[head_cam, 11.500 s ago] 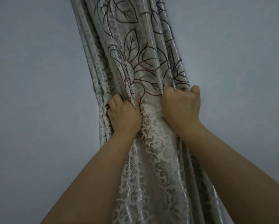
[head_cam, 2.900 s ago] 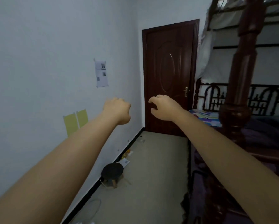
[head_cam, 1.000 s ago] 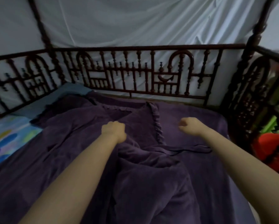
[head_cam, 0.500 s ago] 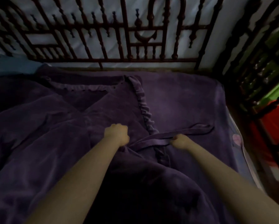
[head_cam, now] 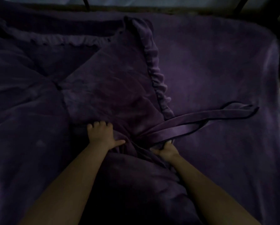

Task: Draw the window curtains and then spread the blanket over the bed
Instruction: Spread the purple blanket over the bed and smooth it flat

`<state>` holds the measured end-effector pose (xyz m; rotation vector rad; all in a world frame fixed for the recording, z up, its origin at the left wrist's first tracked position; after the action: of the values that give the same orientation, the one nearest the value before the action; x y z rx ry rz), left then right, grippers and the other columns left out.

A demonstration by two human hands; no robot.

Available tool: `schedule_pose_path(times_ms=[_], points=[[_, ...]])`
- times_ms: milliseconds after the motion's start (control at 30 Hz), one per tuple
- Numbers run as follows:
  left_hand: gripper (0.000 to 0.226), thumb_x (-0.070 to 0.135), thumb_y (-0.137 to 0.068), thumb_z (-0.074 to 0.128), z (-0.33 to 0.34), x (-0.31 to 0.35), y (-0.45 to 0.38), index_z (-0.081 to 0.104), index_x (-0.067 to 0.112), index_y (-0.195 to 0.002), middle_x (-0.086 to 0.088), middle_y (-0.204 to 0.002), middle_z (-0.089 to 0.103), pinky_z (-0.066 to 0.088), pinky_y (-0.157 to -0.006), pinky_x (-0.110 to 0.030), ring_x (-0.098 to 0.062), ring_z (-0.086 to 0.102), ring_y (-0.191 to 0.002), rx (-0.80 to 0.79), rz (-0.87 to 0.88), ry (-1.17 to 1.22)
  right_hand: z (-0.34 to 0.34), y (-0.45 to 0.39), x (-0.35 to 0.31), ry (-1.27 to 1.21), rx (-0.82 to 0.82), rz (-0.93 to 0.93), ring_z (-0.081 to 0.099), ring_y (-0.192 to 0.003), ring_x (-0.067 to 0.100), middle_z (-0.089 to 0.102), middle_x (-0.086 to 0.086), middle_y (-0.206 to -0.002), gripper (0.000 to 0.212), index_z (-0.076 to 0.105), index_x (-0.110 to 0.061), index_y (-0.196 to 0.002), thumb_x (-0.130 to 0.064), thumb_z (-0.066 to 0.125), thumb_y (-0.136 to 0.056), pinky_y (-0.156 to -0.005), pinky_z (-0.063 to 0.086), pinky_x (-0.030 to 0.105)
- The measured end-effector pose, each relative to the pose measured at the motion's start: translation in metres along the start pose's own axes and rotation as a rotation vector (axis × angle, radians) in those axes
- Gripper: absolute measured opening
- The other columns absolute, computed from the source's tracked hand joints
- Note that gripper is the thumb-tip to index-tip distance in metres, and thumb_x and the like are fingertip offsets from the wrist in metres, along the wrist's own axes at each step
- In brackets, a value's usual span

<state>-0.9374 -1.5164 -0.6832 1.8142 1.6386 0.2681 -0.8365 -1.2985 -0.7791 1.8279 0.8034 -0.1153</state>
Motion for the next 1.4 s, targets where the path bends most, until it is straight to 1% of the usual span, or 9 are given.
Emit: schedule_pose_path(times_ms=[133, 333, 567, 733, 833, 967, 1100, 1233, 1400], points=[[0.072, 0.075, -0.074, 0.041, 0.001, 0.012, -0.008, 0.049, 0.02, -0.121, -0.001, -0.127, 0.057, 0.034, -0.1, -0.037, -0.019, 0.051, -0.116, -0.094, 0.104, -0.039, -0.029, 0.002, -0.023, -0.022, 0.081, -0.107, 0.056, -0.112, 0.031, 0.06, 0.015, -0.124, 0.06, 0.051, -0.006, -0.122, -0.026, 0.075, -0.072, -0.095, 0.048, 0.042], [0.059, 0.066, -0.073, 0.056, -0.026, 0.019, 0.017, 0.063, 0.016, -0.103, -0.001, -0.116, 0.062, 0.044, -0.08, -0.028, -0.02, 0.058, -0.105, -0.249, 0.198, 0.234, -0.159, 0.051, -0.114, 0.266, 0.309, -0.389, 0.057, -0.111, 0.033, 0.063, 0.018, -0.12, 0.049, 0.058, -0.004, -0.116, -0.028, 0.071, -0.075, -0.091, 0.045, 0.037], [0.037, 0.046, -0.081, 0.063, -0.073, 0.046, 0.083, 0.064, 0.01, -0.074, 0.013, -0.064, 0.048, 0.032, -0.052, -0.013, 0.002, 0.042, -0.058, -0.274, 0.346, 0.373, -0.339, 0.174, -0.22, 0.411, 0.671, -0.669, 0.062, -0.101, 0.033, 0.068, 0.018, -0.107, 0.035, 0.066, -0.013, -0.1, -0.024, 0.073, -0.067, -0.08, 0.049, 0.035], [0.046, 0.044, -0.083, 0.061, -0.108, 0.076, 0.111, 0.064, 0.0, -0.096, 0.01, -0.073, 0.053, 0.035, -0.058, -0.016, -0.007, 0.047, -0.075, -0.294, 0.433, 0.257, -0.448, 0.229, -0.174, 0.44, 1.069, -0.491, 0.058, -0.106, 0.038, 0.065, 0.02, -0.11, 0.031, 0.063, -0.016, -0.106, -0.021, 0.058, -0.075, -0.093, 0.042, 0.044], [0.043, 0.042, -0.088, 0.053, -0.13, 0.088, 0.105, 0.057, 0.005, -0.11, -0.004, -0.113, 0.061, 0.043, -0.081, -0.024, -0.017, 0.054, -0.098, -0.138, 0.361, 0.217, -0.457, 0.225, -0.142, 0.549, 1.202, -0.37, 0.054, -0.107, 0.037, 0.064, 0.02, -0.11, 0.032, 0.06, -0.016, -0.107, -0.015, 0.052, -0.076, -0.1, 0.03, 0.048], [0.047, 0.036, -0.088, 0.054, -0.157, 0.105, 0.091, 0.042, 0.01, -0.126, -0.011, -0.134, 0.05, 0.044, -0.098, -0.034, -0.028, 0.05, -0.119, 0.169, 0.274, 0.192, -0.392, 0.164, -0.093, 0.757, 0.976, -0.264, 0.035, -0.127, 0.035, 0.047, 0.016, -0.134, 0.042, 0.043, -0.017, -0.131, -0.02, 0.044, -0.089, -0.109, 0.019, 0.057], [0.051, 0.031, -0.084, 0.057, -0.142, 0.117, 0.065, 0.037, 0.012, -0.128, -0.015, -0.135, 0.044, 0.043, -0.098, -0.042, -0.033, 0.044, -0.123, 0.171, 0.184, 0.178, -0.286, 0.092, -0.03, 0.706, 0.426, -0.151, 0.051, -0.119, 0.031, 0.055, 0.018, -0.13, 0.041, 0.052, -0.006, -0.125, -0.029, 0.045, -0.092, -0.099, 0.04, 0.039], [0.07, 0.027, -0.081, 0.063, -0.118, 0.112, 0.02, 0.026, 0.016, -0.139, -0.011, -0.144, 0.031, 0.039, -0.102, -0.046, -0.031, 0.033, -0.131, 0.091, 0.107, 0.114, -0.191, 0.053, 0.033, 0.295, -0.022, 0.125, 0.038, -0.132, 0.031, 0.038, 0.015, -0.146, 0.063, 0.031, -0.013, -0.141, -0.053, 0.028, -0.093, -0.11, 0.029, 0.039], [0.097, 0.044, -0.075, 0.069, -0.069, 0.102, -0.032, 0.006, 0.027, -0.146, -0.007, -0.156, 0.003, 0.025, -0.111, -0.053, -0.033, 0.005, -0.143, -0.116, 0.067, 0.033, -0.112, 0.013, 0.065, -0.816, -0.057, 0.469, 0.038, -0.129, 0.04, 0.033, 0.018, -0.148, 0.102, 0.023, -0.006, -0.143, -0.07, 0.055, -0.07, -0.108, 0.035, 0.052]])
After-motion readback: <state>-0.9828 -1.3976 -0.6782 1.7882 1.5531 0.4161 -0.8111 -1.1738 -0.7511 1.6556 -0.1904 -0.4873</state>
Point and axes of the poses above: each hand's wrist, its own y-axis away from the middle knuckle, its own z-axis out of the palm, x = y × z, the point moved 8 cm from there along -y, towards the middle knuckle
